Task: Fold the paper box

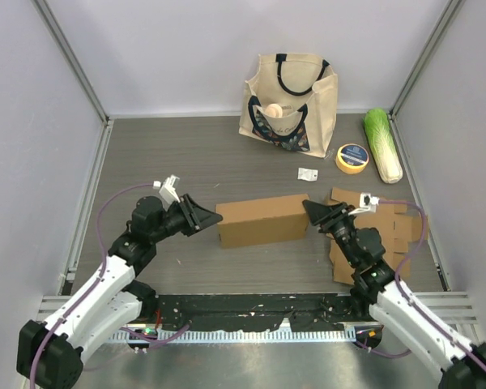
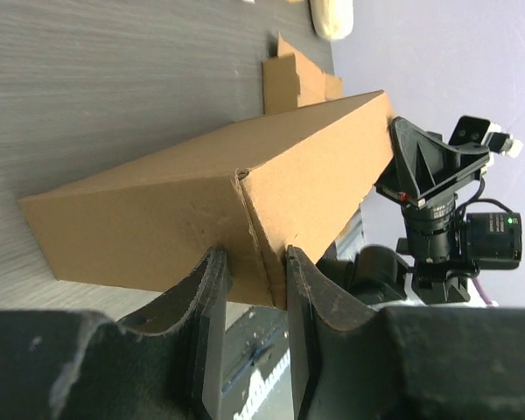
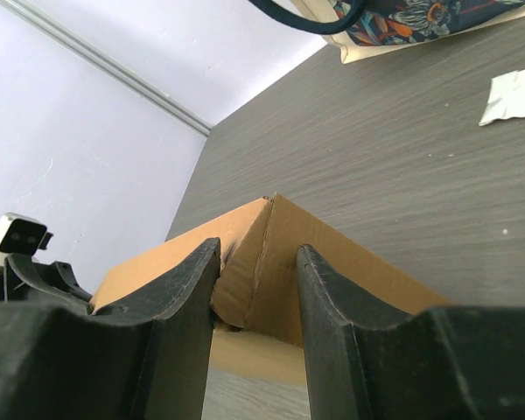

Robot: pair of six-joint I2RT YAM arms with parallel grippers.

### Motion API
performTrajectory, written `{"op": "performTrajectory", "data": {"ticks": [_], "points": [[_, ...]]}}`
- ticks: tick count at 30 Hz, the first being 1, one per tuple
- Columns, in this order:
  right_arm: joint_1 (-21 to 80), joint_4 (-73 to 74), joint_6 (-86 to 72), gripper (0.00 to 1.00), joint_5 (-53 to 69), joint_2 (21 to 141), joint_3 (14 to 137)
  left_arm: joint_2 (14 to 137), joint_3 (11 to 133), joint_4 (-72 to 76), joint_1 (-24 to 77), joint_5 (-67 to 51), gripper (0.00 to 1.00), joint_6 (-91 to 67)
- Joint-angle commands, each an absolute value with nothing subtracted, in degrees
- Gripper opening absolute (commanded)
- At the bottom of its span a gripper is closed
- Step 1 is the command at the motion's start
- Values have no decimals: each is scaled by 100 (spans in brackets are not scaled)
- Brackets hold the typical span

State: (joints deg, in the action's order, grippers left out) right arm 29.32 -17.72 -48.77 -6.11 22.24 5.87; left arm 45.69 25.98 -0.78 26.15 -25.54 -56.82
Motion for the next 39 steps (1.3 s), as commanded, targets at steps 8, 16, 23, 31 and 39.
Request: {"op": "performTrajectory", "data": {"ticks": [8, 16, 23, 31, 39], "points": [[3445, -5685, -4105, 27, 2065, 7625, 1686, 6151, 3277, 176, 1275, -2847, 7, -5108], [3787, -6005, -4096, 27, 1987, 9237, 2331, 6145, 3789, -1237, 861, -2137, 7, -4263], [4227, -5003, -4473, 30, 1468, 8431, 1407, 3896, 3033, -3004, 844, -1011, 65, -4822], [4201, -900, -3508, 72, 1126, 6330, 2126, 3014, 4516, -4332, 844, -765, 100, -4536], [4087, -789, -3453, 86, 1354, 7337, 3410, 4708, 4404, -3868, 818, -362, 100, -4613]]}}
